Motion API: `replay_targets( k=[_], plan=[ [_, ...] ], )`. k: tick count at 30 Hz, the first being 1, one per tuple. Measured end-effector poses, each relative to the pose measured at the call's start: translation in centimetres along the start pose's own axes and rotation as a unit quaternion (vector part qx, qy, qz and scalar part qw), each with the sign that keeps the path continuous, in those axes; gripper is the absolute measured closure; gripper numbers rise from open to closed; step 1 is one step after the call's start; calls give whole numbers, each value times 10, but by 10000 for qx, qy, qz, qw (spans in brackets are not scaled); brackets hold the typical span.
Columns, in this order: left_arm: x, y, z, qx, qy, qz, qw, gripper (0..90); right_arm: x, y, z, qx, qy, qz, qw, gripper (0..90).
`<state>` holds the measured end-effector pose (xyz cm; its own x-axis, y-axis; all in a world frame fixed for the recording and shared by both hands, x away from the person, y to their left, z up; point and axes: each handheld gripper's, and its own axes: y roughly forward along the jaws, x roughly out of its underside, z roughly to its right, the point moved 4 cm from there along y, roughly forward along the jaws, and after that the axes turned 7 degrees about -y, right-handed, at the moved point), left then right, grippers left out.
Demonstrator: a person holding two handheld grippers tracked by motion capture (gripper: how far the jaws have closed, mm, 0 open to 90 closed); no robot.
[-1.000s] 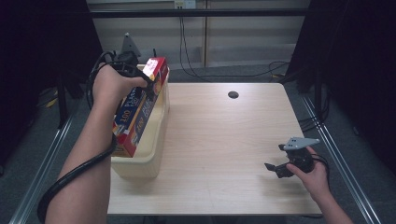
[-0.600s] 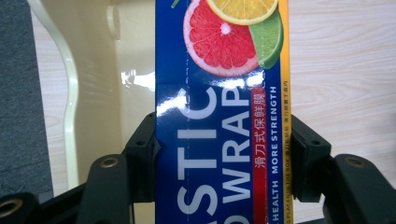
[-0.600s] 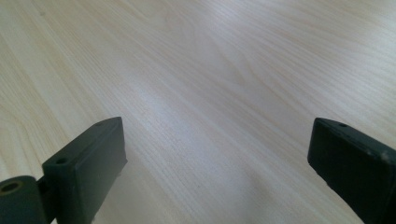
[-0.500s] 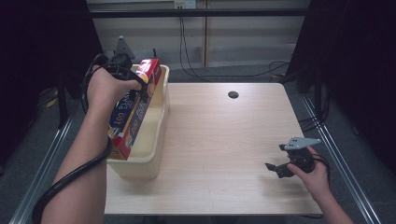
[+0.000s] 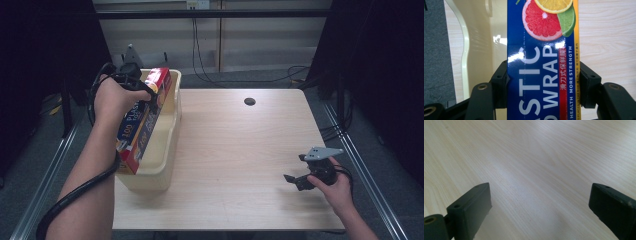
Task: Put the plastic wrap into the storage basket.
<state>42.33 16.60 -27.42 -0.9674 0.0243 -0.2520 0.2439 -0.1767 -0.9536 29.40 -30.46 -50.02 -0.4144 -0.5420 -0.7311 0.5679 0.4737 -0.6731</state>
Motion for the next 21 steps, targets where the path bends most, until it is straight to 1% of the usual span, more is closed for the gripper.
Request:
replay_targets(
  k=[4,5,8,13,18,19,20,21],
  plan=[
    [0,2,-4,2,-29,40,10000,405,0,0,0,5,-3,-11,10000,42],
    [1,3,-4,23,-36,7,10000,405,0,0,0,12,-16,-4,10000,42],
    [2,7,-6,-6,-46,-40,10000,405,0,0,2,54,8,-15,10000,42],
    [3,14,-7,36,-62,-86,9999,405,1,1,1,3,-5,-41,10000,42],
    [4,19,-9,32,-59,-140,9999,405,0,1,1,-9,-10,-32,10000,42],
    [4,20,-8,38,-107,-127,9999,405,0,1,1,-10,-11,-31,10000,42],
    [4,21,-9,19,-38,-149,9999,405,0,1,1,-9,-11,-29,10000,42],
    [5,22,-10,18,-41,-127,9999,405,0,1,1,-4,-14,-19,10000,42]
  ],
)
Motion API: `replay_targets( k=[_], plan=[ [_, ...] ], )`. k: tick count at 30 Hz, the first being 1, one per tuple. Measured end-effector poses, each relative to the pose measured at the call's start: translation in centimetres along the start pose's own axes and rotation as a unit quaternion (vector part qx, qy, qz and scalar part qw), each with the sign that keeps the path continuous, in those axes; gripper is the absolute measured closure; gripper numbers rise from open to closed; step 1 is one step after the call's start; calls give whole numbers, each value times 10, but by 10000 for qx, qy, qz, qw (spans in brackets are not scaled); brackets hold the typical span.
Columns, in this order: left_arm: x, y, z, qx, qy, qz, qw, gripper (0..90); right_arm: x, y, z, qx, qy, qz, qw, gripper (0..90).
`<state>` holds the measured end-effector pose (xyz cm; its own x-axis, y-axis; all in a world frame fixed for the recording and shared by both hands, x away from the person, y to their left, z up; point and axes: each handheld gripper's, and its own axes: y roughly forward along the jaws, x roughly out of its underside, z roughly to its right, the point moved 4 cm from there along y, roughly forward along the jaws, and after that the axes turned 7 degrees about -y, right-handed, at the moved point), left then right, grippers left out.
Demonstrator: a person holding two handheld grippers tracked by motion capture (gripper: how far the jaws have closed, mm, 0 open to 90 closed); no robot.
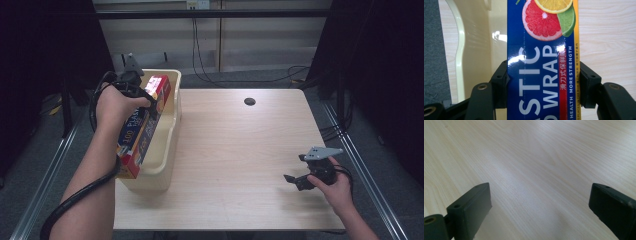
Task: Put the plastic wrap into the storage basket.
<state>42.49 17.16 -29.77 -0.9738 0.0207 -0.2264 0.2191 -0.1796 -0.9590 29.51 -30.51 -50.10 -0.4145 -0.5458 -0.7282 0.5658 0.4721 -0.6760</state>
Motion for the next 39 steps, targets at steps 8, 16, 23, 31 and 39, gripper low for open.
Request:
replay_targets(
  k=[8,16,23,31,39],
  plan=[
    [3,7,0,62,-70,-86,9999,405,-1,0,0,12,-3,16,10000,42],
    [6,15,-4,80,-114,-148,9998,405,-1,-1,-1,10,-8,11,10000,42],
    [6,24,-6,110,-182,-193,9996,405,-1,-2,0,27,4,26,10000,42],
    [7,31,-4,106,-194,-236,9995,405,-1,-1,-1,-6,-17,1,10000,42],
    [9,37,-7,130,-259,-324,9991,404,-1,0,-2,23,-20,-1,10000,41]
  ],
)
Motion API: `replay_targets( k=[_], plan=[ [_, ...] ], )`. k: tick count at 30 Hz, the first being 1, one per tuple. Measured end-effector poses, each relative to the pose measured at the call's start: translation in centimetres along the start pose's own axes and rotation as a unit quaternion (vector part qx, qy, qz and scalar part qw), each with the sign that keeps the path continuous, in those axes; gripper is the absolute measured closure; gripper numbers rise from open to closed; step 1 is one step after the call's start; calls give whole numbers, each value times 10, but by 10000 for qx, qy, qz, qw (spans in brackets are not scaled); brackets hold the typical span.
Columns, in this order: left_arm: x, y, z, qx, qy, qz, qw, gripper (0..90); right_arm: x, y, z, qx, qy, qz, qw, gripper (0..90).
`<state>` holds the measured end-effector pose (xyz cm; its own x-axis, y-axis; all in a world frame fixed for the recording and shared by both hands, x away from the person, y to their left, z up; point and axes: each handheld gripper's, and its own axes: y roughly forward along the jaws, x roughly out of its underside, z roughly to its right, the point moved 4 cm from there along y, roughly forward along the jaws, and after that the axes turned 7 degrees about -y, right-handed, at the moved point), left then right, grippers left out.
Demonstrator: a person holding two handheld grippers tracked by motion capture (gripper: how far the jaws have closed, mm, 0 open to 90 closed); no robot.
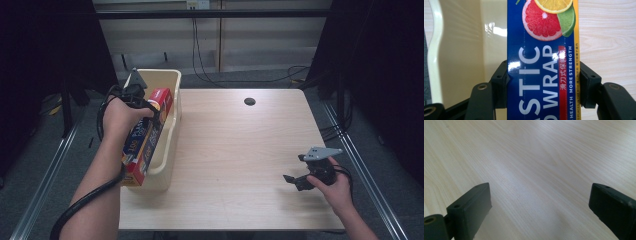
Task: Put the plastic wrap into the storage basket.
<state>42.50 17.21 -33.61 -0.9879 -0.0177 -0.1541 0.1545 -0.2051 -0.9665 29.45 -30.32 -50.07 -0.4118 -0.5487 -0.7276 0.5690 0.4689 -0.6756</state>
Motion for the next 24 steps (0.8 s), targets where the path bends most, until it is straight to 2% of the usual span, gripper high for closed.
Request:
replay_targets(
  k=[13,24],
  plan=[
    [0,9,-3,-26,-16,-42,10000,404,0,0,0,2,-5,-4,10000,42],
    [2,20,-2,14,-27,-192,9998,404,0,0,0,-12,10,1,10000,42]
  ],
)
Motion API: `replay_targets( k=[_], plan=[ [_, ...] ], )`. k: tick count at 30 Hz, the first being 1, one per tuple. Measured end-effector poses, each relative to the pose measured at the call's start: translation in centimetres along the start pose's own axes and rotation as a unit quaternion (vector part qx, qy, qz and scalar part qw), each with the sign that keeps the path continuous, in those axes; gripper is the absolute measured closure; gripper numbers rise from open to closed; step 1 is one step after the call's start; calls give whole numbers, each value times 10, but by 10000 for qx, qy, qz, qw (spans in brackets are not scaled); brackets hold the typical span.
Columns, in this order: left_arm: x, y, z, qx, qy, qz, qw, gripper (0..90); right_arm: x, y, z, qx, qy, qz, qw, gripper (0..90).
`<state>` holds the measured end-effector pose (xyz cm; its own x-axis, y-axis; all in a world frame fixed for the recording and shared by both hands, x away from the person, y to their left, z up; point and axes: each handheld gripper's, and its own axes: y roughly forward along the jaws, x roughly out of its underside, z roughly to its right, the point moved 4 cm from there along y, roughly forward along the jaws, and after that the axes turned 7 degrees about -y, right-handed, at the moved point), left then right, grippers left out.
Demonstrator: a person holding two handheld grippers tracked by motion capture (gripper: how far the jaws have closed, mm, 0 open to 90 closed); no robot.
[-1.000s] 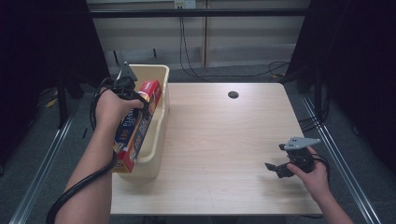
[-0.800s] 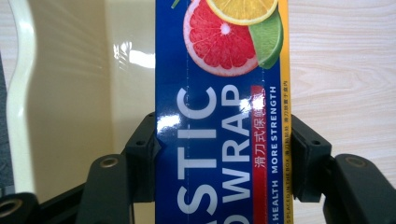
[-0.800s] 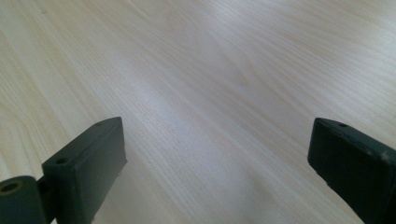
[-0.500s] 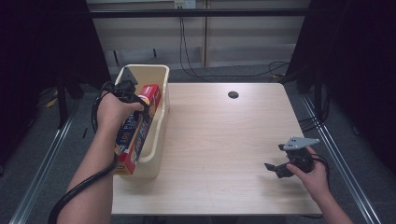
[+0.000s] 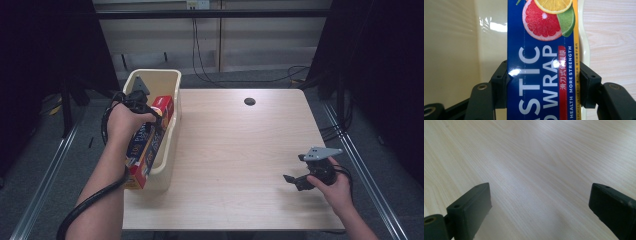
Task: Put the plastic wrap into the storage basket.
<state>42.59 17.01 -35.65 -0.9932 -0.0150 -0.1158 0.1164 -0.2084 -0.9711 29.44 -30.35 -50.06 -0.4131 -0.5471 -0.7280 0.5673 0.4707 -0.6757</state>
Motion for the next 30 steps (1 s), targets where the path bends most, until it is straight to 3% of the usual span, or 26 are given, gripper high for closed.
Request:
replay_targets(
  k=[30],
  plan=[
    [-4,18,0,-72,-97,-162,9998,401,0,1,0,7,-21,0,10000,42]
  ],
)
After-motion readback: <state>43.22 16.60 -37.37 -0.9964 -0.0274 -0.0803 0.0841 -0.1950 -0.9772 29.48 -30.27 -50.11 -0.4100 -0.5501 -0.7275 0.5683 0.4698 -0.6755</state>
